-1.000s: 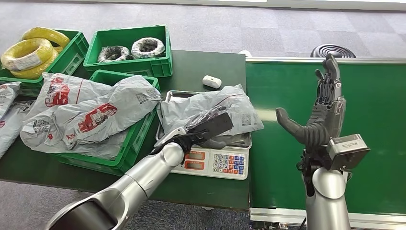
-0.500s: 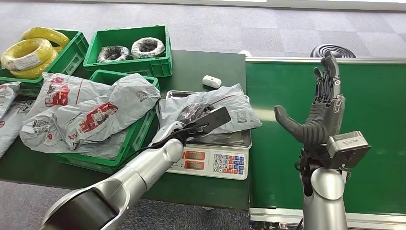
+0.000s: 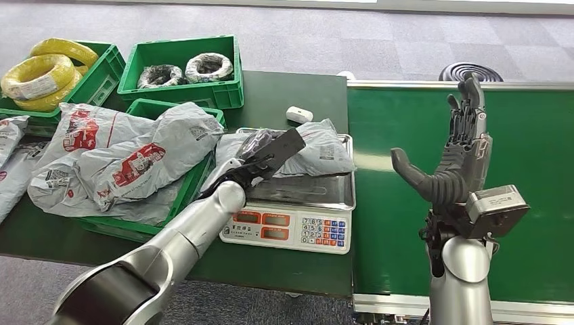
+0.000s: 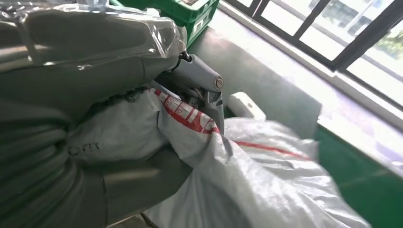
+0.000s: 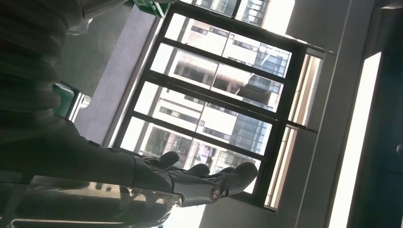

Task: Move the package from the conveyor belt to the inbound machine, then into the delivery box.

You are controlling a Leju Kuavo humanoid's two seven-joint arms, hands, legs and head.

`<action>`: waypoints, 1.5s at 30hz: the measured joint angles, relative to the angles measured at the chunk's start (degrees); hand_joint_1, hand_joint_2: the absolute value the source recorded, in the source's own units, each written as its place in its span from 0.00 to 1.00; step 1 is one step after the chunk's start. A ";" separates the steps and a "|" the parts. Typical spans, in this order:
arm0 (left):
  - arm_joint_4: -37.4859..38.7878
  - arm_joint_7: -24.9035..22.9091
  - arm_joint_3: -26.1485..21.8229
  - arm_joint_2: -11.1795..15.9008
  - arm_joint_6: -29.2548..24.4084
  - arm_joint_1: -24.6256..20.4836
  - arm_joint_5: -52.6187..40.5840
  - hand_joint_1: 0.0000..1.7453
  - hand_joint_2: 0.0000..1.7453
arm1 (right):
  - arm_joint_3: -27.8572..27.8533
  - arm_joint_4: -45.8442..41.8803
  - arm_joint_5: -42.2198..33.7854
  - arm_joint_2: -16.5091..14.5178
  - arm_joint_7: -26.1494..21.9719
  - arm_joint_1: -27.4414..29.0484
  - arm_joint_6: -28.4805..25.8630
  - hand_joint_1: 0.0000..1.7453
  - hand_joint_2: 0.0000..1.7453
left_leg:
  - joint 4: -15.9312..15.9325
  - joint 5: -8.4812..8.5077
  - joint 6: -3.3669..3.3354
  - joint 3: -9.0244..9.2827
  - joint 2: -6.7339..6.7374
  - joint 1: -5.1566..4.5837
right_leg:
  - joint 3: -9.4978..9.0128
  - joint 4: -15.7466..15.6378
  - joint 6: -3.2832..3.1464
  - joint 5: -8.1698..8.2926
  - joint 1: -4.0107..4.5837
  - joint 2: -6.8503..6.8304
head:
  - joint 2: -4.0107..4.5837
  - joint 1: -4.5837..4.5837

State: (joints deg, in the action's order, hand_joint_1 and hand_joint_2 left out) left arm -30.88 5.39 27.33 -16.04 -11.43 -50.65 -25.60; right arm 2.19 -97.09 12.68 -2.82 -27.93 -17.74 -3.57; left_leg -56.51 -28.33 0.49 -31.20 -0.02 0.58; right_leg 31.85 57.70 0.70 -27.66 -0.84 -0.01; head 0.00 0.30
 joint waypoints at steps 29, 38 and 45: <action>-59.34 -4.72 -20.86 18.83 4.24 3.84 9.73 1.00 1.00 | -2.72 0.60 -1.14 0.34 -3.29 2.57 -0.95 0.00 1.00 | 0.02 0.03 -0.02 -0.17 0.16 0.06 | 0.28 0.14 -0.02 -0.01 0.09 0.13 | 0.00 -0.01; -41.08 -7.77 -30.38 32.18 5.13 0.83 -6.55 1.00 1.00 | -1.48 1.67 -3.24 1.93 -3.41 2.18 -2.73 0.00 1.00 | 0.04 0.14 0.13 -0.14 0.26 0.07 | 0.31 0.26 -0.11 0.02 0.09 0.16 | 0.00 0.02; -17.60 -8.63 -29.54 35.45 16.80 0.68 -15.86 1.00 1.00 | 0.10 3.96 -4.50 2.48 -3.14 -0.45 -2.60 0.00 1.00 | 0.01 0.18 0.14 -0.16 0.23 0.04 | 0.31 0.26 -0.12 0.06 0.06 0.14 | 0.00 0.03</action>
State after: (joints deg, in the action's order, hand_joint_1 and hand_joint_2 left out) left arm -48.48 -3.24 -2.21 19.40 5.37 -49.97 -41.46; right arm 2.29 -93.13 8.18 -0.34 -31.07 -18.19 -6.16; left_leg -56.50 -28.15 0.63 -31.36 0.21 0.62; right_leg 32.16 57.95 0.57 -27.60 -0.78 0.13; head 0.00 0.32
